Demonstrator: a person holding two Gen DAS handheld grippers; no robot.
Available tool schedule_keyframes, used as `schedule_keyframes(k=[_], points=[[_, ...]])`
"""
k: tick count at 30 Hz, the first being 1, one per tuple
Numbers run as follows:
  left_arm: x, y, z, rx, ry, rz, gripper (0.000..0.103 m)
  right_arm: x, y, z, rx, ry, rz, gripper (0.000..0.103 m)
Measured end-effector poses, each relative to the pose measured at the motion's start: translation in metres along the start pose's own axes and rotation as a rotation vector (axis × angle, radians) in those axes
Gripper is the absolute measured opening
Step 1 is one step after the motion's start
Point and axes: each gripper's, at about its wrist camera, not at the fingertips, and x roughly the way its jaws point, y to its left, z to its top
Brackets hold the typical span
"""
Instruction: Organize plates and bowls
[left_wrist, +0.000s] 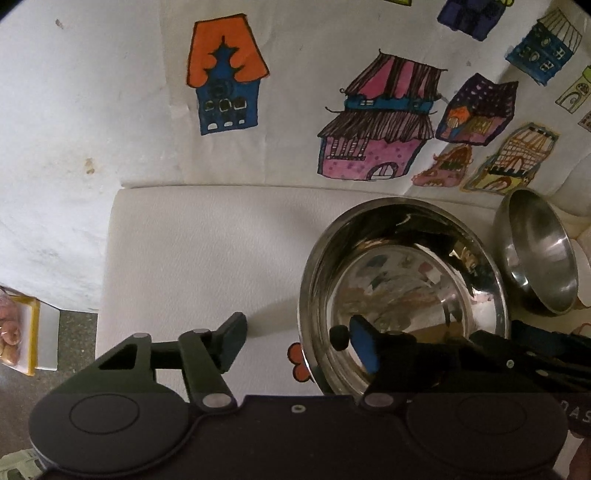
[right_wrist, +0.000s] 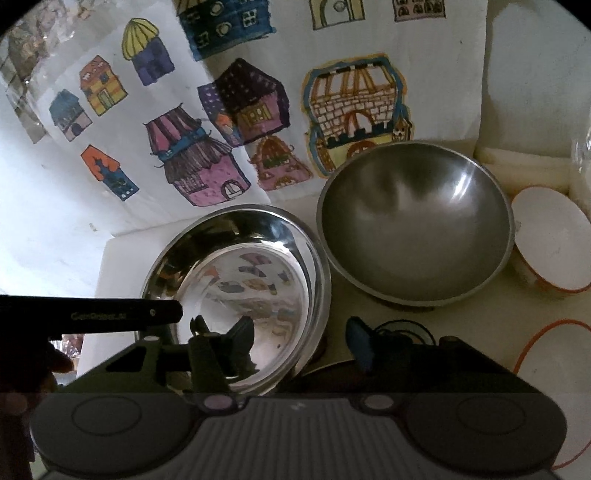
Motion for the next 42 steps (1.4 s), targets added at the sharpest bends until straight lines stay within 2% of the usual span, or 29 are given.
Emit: schedule_keyframes(k=[1,3,6,7,8,12,24,33,42], points=[[0.0,0.0,0.0,0.002,0.001,0.0,0.06,0.0,0.0,0.0,0.005,0.002,-0.006,0.053],[0.001,-0.001,0.001,0.007,0.001,-0.011,0.054,0.001,0.0,0.0,0.007,0.005,-0.012,0.042],[0.0,0.0,0.001,0.009,-0.003,-0.032,0.041,0.003,0.001,0.0,0.01,0.011,-0.019,0.03],[-0.001,0.0,0.001,0.011,-0.003,-0.035,0.035,0.003,0.001,-0.001,0.011,0.012,-0.023,0.028],[-0.001,-0.001,0.001,0.012,0.0,-0.042,0.025,0.004,0.001,-0.001,0.011,0.012,-0.024,0.022],[-0.005,-0.001,-0.002,0.02,-0.018,-0.029,0.023,0.002,0.002,-0.003,0.009,0.005,-0.017,0.017],[-0.042,0.002,-0.027,0.075,-0.086,-0.031,0.023,-0.026,0.012,-0.015,-0.043,-0.033,0.022,0.017],[-0.085,0.007,-0.071,0.105,-0.125,-0.027,0.023,-0.07,0.024,-0.042,-0.115,-0.058,0.079,0.018],[-0.107,0.006,-0.128,0.124,-0.088,-0.003,0.023,-0.103,0.039,-0.07,-0.217,-0.026,0.12,0.018]])
